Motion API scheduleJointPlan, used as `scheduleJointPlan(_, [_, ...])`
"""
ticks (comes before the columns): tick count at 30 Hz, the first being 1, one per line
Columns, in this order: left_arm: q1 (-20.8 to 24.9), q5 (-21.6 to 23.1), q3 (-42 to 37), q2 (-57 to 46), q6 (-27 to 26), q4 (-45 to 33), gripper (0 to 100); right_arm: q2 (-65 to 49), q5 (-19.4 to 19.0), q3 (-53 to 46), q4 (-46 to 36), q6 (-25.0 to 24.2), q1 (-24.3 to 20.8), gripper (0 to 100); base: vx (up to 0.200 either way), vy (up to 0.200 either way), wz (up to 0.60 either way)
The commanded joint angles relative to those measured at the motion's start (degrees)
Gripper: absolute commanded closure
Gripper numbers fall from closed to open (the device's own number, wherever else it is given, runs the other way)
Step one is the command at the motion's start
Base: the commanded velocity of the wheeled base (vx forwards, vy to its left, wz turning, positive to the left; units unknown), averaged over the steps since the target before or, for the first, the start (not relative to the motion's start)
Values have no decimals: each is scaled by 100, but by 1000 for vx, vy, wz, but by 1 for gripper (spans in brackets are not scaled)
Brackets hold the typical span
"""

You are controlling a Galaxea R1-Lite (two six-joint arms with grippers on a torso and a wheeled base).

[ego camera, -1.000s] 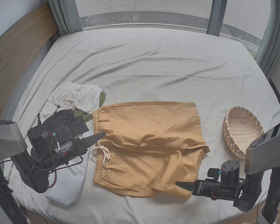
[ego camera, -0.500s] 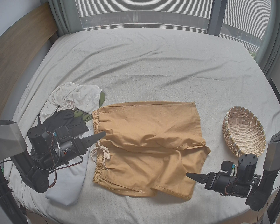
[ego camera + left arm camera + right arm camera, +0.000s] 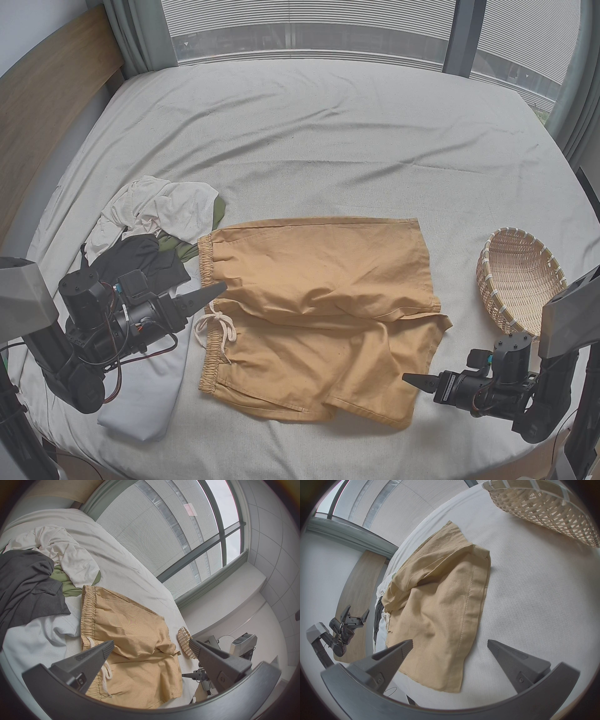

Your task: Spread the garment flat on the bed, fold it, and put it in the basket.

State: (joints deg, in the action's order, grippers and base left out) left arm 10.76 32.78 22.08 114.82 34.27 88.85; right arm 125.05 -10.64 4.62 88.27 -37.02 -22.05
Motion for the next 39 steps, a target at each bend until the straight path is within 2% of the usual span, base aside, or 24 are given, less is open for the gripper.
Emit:
scheduleJointPlan(1, [-4,0,-2,5,1,1,0,380,10,355,6,-7,-45,0,0,0,0])
scheduleJointPlan(10, [-13,0,33,-13,1,10,0,494,18,575,23,-42,-150,0,0,0,0])
scheduleJointPlan(15, [-13,-9,33,-21,1,1,0,-104,-17,434,15,-174,-159,0,0,0,0])
scheduleJointPlan(19, [-13,-9,25,-21,1,1,0,-763,-78,267,-3,-490,-168,0,0,0,0])
scheduleJointPlan(23, [-4,-9,25,-30,1,1,0,-877,-131,162,-3,-508,-150,0,0,0,0])
scheduleJointPlan(34, [-4,-17,25,-13,1,1,0,-1422,-131,-75,-3,-508,491,0,0,0,0])
scheduleJointPlan(39, [-4,-17,25,14,1,1,0,-1255,-157,-427,-12,-349,456,0,0,0,0])
